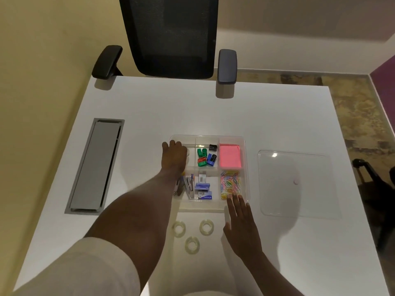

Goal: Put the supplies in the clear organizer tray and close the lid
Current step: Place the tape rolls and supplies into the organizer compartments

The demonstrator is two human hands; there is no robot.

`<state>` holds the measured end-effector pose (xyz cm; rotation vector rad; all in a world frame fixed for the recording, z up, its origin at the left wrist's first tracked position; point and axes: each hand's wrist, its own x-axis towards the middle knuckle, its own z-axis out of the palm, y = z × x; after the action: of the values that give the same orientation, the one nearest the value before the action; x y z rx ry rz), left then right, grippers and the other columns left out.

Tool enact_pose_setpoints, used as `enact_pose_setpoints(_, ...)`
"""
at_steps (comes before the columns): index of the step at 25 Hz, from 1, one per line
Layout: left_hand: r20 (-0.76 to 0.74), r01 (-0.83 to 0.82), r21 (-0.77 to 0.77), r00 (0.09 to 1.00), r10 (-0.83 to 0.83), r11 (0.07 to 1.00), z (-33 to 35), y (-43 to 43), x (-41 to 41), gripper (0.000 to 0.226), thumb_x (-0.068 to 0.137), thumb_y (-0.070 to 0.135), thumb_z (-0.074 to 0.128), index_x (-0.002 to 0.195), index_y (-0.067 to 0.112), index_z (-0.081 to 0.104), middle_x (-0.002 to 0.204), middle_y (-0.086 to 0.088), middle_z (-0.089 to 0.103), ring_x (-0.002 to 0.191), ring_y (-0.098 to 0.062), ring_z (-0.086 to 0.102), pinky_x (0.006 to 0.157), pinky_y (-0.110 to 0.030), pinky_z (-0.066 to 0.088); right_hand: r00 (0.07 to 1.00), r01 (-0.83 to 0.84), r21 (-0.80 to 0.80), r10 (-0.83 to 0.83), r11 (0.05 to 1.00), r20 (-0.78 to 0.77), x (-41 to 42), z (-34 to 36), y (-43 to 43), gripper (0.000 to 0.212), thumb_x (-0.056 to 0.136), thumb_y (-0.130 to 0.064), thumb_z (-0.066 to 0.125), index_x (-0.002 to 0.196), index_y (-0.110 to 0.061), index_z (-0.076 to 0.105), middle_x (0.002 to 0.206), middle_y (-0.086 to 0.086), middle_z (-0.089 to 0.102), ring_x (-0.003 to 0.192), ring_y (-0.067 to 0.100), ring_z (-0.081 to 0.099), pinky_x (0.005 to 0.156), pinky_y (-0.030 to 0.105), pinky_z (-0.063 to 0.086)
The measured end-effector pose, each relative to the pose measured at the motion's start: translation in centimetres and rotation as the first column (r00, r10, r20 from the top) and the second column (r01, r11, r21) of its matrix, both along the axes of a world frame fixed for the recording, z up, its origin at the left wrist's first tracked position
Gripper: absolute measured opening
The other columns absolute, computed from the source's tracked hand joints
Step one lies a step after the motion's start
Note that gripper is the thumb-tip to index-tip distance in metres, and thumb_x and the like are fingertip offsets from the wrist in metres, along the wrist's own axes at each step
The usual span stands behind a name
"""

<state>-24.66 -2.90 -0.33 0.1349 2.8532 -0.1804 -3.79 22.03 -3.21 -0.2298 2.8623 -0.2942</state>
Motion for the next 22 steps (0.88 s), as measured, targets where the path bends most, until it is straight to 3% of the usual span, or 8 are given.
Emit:
enact_pose_setpoints(10,0.057,0.043,0.026,0.997,-0.044,0.999,-2.6,1.1,-2.4,0.028,0.097,0.004,0.053,0.118,0.013,0.069,0.119,-0.007,0.068,0.118,-0.028,0.059,0.111,-0.044,0.037,1.000,0.015,-0.029,-0.015,0.999,-0.024,0.2,-0.9,0.1,0.084,0.082,-0.026,0.073,0.155,-0.011,0.034,0.164,0.011,0.031,0.154,0.030,0.024,0.126,0.043,0.009)
enact_pose_setpoints(17,-0.126,-0.001,0.226,0.992,0.031,0.974,-1.8,-0.6,3.0,0.035,0.104,0.023,0.047,0.137,0.017,0.056,0.140,-0.006,0.059,0.130,-0.027,0.054,0.106,-0.045,0.039,1.000,-0.004,0.007,0.004,1.000,-0.027,0.0,0.5,-0.1,0.082,0.079,-0.025,0.079,0.150,-0.008,0.044,0.159,0.014,0.039,0.150,0.033,0.032,0.129,0.046,0.008)
enact_pose_setpoints(22,-0.193,-0.030,0.248,0.978,0.079,0.968,-1.4,-2.0,9.7,0.040,0.102,0.027,0.050,0.140,0.015,0.054,0.145,-0.008,0.055,0.132,-0.030,0.054,0.104,-0.048,0.040,0.998,-0.056,0.015,0.056,0.998,-0.028,0.2,2.1,-0.5,0.076,0.085,-0.020,0.074,0.151,-0.004,0.040,0.160,0.018,0.034,0.150,0.037,0.028,0.123,0.054,0.028)
